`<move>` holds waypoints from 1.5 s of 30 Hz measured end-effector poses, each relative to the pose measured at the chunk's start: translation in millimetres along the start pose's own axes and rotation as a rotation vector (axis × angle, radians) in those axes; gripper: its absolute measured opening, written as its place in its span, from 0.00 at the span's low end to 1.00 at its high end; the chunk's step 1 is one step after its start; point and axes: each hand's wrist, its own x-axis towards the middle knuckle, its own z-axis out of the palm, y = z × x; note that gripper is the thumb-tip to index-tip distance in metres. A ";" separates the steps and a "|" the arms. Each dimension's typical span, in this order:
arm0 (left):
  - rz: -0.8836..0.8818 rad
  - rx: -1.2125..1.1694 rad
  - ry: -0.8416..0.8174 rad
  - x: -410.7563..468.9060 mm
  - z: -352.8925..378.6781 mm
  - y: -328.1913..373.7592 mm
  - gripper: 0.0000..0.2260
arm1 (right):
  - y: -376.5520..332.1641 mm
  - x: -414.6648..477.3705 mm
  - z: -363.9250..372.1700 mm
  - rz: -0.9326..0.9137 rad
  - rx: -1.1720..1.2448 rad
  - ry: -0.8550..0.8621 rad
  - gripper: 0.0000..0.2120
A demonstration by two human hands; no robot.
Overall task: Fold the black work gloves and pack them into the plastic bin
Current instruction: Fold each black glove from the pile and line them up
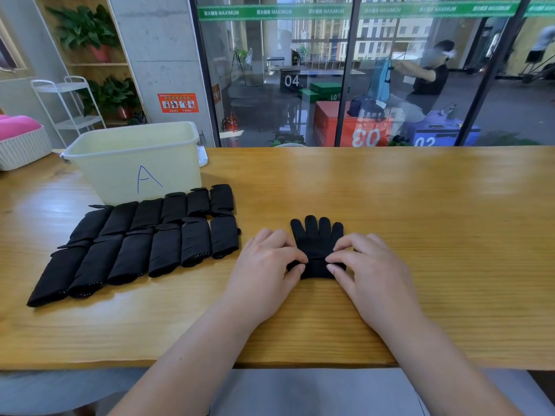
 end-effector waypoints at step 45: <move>-0.130 -0.146 -0.004 6.8 1.3 0.1 0.07 | 2.5 4.4 -0.3 0.241 0.115 -0.075 0.12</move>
